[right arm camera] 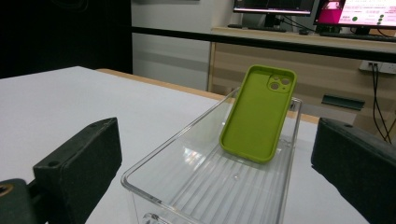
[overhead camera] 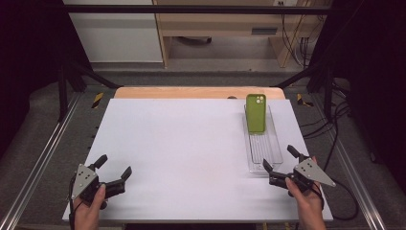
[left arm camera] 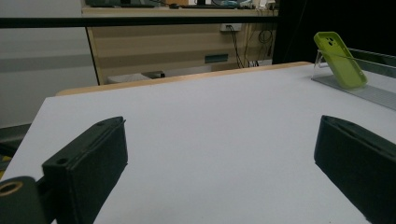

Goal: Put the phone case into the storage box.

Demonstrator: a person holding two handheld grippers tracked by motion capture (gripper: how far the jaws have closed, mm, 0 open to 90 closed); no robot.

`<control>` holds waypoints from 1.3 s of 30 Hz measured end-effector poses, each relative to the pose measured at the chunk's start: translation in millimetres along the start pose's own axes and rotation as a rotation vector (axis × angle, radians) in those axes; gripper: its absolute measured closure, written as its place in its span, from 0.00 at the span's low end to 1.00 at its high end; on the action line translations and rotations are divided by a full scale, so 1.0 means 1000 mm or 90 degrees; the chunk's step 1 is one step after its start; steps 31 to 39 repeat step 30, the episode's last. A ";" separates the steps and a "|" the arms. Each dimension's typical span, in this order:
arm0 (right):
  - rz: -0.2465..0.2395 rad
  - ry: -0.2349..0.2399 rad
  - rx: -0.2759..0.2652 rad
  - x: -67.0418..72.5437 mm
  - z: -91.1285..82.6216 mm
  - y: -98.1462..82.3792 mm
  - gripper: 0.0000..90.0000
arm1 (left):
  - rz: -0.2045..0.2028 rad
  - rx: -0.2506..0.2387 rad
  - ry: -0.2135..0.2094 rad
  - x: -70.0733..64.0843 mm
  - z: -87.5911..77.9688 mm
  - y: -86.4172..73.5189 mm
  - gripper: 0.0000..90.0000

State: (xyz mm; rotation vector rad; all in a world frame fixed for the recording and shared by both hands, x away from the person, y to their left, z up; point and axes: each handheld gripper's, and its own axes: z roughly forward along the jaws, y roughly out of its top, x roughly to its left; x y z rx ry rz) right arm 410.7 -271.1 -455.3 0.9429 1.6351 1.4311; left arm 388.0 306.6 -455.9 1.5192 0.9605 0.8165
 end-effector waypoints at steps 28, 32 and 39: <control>0.000 0.031 -0.010 0.006 -0.003 -0.019 0.03 | 0.031 -0.027 -0.051 -0.007 0.004 -0.001 0.03; 0.002 0.030 -0.011 0.007 -0.002 -0.018 0.03 | 0.033 -0.025 -0.057 -0.009 0.005 -0.001 0.03; 0.002 0.030 -0.011 0.007 -0.002 -0.018 0.03 | 0.033 -0.025 -0.057 -0.009 0.005 -0.001 0.03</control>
